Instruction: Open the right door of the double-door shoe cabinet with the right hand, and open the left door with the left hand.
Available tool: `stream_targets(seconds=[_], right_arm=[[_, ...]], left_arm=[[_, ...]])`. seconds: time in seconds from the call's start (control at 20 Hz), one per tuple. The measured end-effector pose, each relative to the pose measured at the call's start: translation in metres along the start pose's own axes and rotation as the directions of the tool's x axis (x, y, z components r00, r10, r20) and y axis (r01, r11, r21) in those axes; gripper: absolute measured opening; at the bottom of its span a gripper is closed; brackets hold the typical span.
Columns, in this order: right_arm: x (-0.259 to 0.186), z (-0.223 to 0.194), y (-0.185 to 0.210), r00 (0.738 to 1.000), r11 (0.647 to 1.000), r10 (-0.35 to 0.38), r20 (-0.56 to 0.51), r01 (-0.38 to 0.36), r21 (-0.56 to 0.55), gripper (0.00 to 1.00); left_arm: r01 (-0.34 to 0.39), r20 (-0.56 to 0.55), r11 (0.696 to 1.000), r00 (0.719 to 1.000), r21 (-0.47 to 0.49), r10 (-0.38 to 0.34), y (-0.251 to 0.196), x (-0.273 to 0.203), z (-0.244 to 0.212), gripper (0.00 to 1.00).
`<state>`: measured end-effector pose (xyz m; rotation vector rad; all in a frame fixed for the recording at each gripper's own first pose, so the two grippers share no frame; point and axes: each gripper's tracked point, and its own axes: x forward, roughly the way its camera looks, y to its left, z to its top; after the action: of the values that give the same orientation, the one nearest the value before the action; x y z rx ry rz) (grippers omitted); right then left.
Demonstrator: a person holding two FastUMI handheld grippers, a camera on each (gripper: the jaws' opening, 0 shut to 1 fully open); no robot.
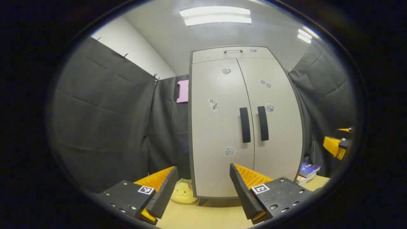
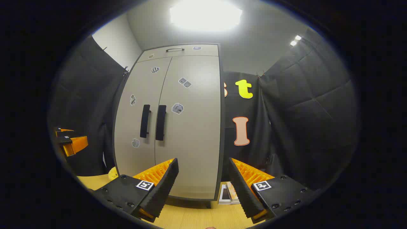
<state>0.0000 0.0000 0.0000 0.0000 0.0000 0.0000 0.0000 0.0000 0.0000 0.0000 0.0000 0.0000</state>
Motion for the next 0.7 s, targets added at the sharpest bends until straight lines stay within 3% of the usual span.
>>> stream_targets(seconds=[0.7], right_arm=[[0.0065,-0.0027,0.0072,1.000,1.000,0.006,-0.003,-0.006,-0.004,0.97]], left_arm=[[-0.009,-0.005,1.000,1.000,0.008,0.009,0.0036,0.0062,-0.0017,0.94]])
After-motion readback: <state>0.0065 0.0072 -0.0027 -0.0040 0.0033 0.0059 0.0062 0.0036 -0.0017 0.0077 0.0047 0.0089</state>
